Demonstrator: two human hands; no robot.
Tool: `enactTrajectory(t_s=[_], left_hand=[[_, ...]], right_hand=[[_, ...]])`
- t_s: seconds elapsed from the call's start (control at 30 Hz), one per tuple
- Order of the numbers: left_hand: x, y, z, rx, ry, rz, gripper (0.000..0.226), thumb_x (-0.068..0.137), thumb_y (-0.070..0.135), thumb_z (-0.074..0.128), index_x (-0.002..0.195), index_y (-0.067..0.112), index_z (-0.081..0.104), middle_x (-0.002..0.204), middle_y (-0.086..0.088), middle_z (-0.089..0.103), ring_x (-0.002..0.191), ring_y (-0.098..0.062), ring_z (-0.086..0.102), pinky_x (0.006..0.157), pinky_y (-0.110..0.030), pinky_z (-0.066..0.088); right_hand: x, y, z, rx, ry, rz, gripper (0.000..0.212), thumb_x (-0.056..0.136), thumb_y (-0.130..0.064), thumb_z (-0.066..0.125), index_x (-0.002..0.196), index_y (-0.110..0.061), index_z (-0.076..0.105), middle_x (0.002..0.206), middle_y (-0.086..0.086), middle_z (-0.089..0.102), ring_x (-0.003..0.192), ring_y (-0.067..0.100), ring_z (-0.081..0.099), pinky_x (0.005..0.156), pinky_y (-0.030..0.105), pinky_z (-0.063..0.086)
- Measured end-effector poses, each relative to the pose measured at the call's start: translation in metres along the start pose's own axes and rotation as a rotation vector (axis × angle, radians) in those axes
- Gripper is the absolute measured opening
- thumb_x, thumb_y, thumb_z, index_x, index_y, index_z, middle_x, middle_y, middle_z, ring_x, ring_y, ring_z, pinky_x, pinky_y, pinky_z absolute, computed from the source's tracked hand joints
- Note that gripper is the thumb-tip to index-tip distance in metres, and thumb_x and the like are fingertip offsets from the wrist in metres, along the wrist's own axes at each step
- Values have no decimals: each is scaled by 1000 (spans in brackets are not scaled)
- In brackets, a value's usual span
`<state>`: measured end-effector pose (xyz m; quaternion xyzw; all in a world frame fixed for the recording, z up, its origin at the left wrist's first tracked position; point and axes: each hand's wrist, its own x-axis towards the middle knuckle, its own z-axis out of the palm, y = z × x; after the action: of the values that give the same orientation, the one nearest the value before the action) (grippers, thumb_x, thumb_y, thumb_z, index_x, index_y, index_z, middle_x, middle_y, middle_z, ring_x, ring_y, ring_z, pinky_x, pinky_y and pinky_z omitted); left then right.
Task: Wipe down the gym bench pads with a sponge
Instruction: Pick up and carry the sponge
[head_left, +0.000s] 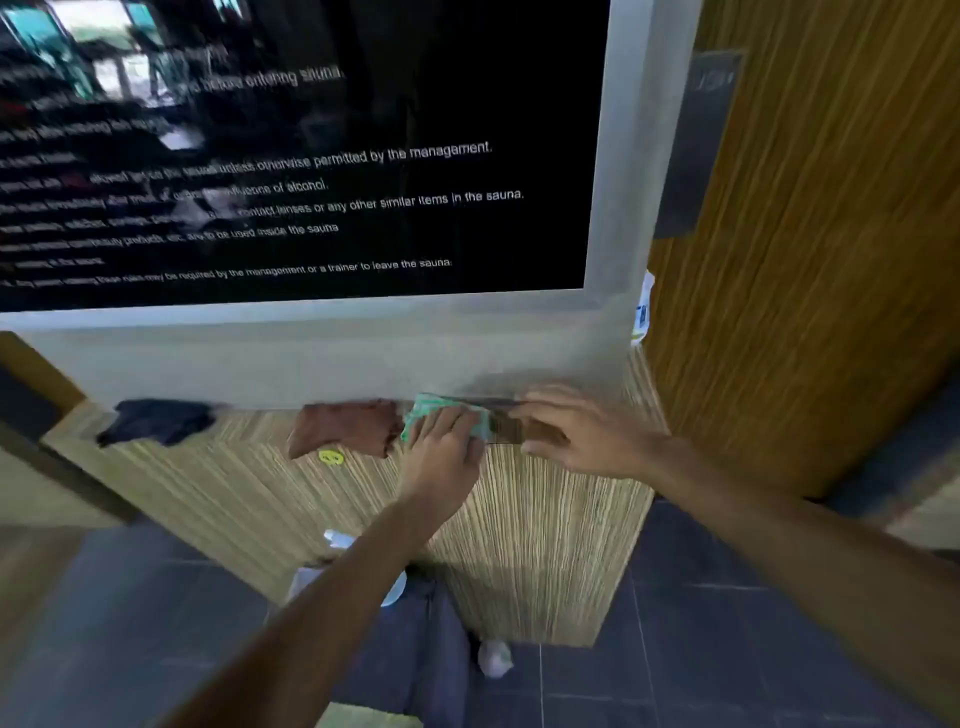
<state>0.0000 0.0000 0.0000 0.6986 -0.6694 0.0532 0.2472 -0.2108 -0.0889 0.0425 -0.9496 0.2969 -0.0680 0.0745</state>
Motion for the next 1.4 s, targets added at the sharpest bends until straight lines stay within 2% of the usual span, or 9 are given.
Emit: enactTrajectory(t_s=[0.07, 0.17, 0.27, 0.5, 0.7, 0.9, 1.1, 1.3, 1.4], left_hand=[[1, -7, 13, 35, 59, 49, 33, 90, 24, 46, 114, 15, 68, 115, -1, 66, 111, -25, 59, 101, -35, 32], [-2, -14, 24, 47, 77, 65, 33, 97, 27, 43, 119, 15, 64, 121, -2, 64, 117, -24, 55, 107, -42, 38], [-3, -15, 32, 54, 97, 65, 35, 100, 27, 40, 124, 15, 62, 127, -2, 62, 125, -22, 52, 112, -45, 33], [-6, -19, 40, 58, 140, 94, 38, 102, 28, 38, 128, 12, 61, 131, -4, 62, 130, -23, 50, 116, -44, 28], [-8, -21, 39, 45, 160, 122, 34, 101, 24, 45, 128, 11, 62, 130, -4, 62, 130, -23, 51, 114, -46, 31], [-8, -20, 37, 29, 136, 121, 35, 101, 24, 42, 129, 10, 60, 131, -5, 61, 132, -23, 49, 115, -47, 29], [-8, -19, 33, 3, 101, 105, 38, 101, 27, 39, 130, 12, 58, 134, -4, 60, 133, -23, 47, 118, -44, 24], [-5, 1, 27, -76, 133, 60, 30, 96, 22, 48, 121, 15, 62, 127, -2, 60, 127, -23, 49, 118, -51, 22], [-3, 27, 33, -118, 167, 142, 25, 95, 22, 50, 114, 16, 66, 125, -2, 61, 124, -26, 51, 115, -52, 25]], right_hand=[[9, 15, 9, -66, -55, -93, 78, 90, -76, 17, 150, -31, 39, 158, -4, 37, 146, 18, 30, 120, 40, 22], [17, 26, 29, -118, -14, -144, 69, 95, -69, 23, 146, -29, 46, 152, -5, 45, 142, 16, 34, 114, 29, 19], [17, 27, 48, -58, 100, -143, 64, 98, -66, 22, 133, -27, 58, 139, -4, 56, 137, 19, 39, 109, 35, 27], [15, 24, 57, -67, 210, -183, 51, 100, -58, 34, 121, -23, 64, 123, -1, 60, 126, 24, 46, 105, 38, 30], [10, 21, 63, -32, 164, -152, 52, 101, -57, 33, 131, -24, 61, 142, 2, 53, 143, 25, 34, 117, 43, 29], [9, 17, 69, -92, 235, -113, 46, 100, -53, 38, 125, -22, 63, 134, 3, 58, 135, 30, 44, 103, 50, 44], [9, -3, 74, -69, 335, 66, 44, 98, -49, 42, 113, -17, 69, 121, 4, 64, 122, 32, 52, 97, 46, 45], [-9, -11, 61, 314, 466, 319, 37, 101, -44, 44, 110, -15, 64, 114, 4, 62, 107, 28, 55, 92, 45, 47], [-46, -8, 54, 501, 606, 484, 26, 101, -35, 51, 112, -14, 64, 113, 2, 60, 104, 19, 55, 91, 31, 41]])
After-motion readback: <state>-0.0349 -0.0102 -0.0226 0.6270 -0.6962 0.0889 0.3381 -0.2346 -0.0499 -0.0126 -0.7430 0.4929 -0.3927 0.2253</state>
